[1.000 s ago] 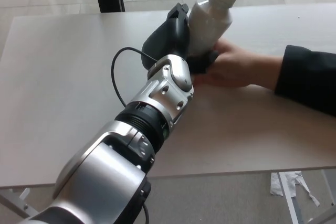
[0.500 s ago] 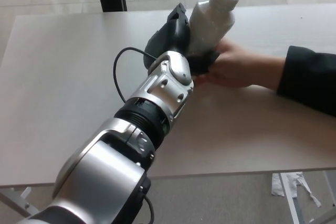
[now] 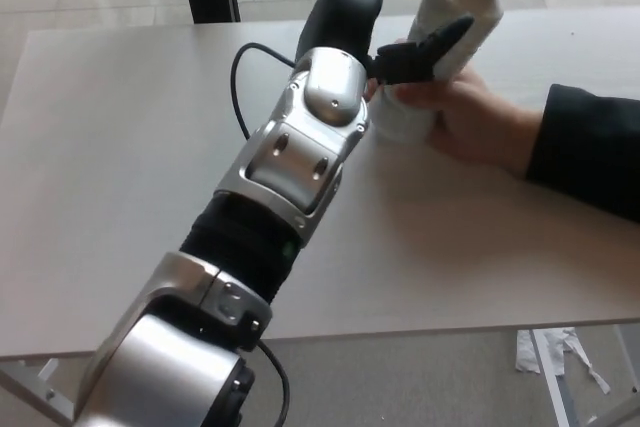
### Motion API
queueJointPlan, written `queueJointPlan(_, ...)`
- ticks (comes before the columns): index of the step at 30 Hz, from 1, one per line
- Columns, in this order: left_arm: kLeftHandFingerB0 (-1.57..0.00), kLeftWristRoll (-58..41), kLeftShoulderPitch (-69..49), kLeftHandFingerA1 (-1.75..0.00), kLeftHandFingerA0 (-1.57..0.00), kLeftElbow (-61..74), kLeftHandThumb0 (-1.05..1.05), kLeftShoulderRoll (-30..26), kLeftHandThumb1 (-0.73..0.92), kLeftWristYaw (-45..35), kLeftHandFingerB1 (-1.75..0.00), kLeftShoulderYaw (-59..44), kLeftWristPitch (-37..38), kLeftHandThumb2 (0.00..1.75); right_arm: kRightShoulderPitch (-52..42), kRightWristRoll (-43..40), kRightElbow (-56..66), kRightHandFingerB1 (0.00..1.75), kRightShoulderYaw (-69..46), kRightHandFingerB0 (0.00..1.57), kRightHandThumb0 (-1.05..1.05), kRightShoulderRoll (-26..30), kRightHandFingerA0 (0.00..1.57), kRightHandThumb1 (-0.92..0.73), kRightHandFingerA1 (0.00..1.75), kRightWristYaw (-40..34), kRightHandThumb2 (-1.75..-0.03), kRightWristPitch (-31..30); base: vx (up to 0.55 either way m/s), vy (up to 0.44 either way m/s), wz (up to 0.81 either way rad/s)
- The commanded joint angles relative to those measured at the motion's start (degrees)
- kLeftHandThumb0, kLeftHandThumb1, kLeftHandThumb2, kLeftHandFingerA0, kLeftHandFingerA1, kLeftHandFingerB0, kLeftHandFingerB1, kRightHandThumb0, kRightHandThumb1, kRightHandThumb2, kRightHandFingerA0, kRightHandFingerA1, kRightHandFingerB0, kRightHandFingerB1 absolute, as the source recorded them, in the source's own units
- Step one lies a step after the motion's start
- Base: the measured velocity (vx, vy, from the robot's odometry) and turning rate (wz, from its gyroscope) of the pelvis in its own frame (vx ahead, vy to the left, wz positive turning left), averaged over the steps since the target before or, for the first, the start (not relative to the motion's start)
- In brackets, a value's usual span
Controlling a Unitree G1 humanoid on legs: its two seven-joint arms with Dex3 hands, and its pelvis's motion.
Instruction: Pick up a bottle and hand it
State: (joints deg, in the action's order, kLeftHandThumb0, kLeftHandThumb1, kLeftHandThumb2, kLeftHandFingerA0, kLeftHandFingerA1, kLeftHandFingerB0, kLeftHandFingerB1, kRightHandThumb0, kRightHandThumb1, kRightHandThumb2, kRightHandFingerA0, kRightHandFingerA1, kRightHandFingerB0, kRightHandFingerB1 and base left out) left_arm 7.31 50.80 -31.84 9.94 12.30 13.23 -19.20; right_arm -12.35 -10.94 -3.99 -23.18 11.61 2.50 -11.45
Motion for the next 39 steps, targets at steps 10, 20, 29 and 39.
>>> queueJointPlan(10, -0.05, -22.5, -57.8, -0.57, -0.18, 54.1, -0.77, -37.0, 0.72, -33.4, -0.39, -62.0, -13.2, 0.62, -0.9, -1.1, -5.0, 0.56, -6.0, 0.34, -0.65, 5.1, 1.29, -0.62, 1.52, 0.0, -0.6, -0.2, 0.0, 0.0, 0.0)
queueJointPlan(20, 0.0, -27.4, -73.6, -0.61, -0.03, 15.3, -0.81, -46.8, 0.57, -30.5, -0.29, -85.7, 3.9, 0.98, 0.9, -2.7, -11.9, 0.62, -9.0, 0.29, -0.7, 7.5, 1.34, -0.47, 1.43, 1.7, -0.85, 3.3, 0.0, 0.0, 0.0)
queueJointPlan(29, -0.11, -25.3, -69.2, -0.65, -0.35, 1.9, -0.73, -46.6, 0.5, -26.1, -0.49, -76.8, 4.9, 0.88, -1.2, -3.1, -9.8, 0.58, -9.9, 0.3, -0.66, 7.0, 1.25, -0.6, 1.6, 1.3, -0.61, 1.2, 0.0, 0.0, 0.0)
queueJointPlan(39, -0.24, -15.0, -70.6, -0.66, -0.4, -3.2, -0.7, -38.9, 0.59, -31.7, -0.44, -54.9, 12.8, 0.58, -1.0, -2.0, -11.6, 0.61, -9.4, 0.28, -0.69, 6.3, 1.34, -0.48, 1.46, 1.4, -0.83, 2.2, 0.0, 0.0, 0.0)
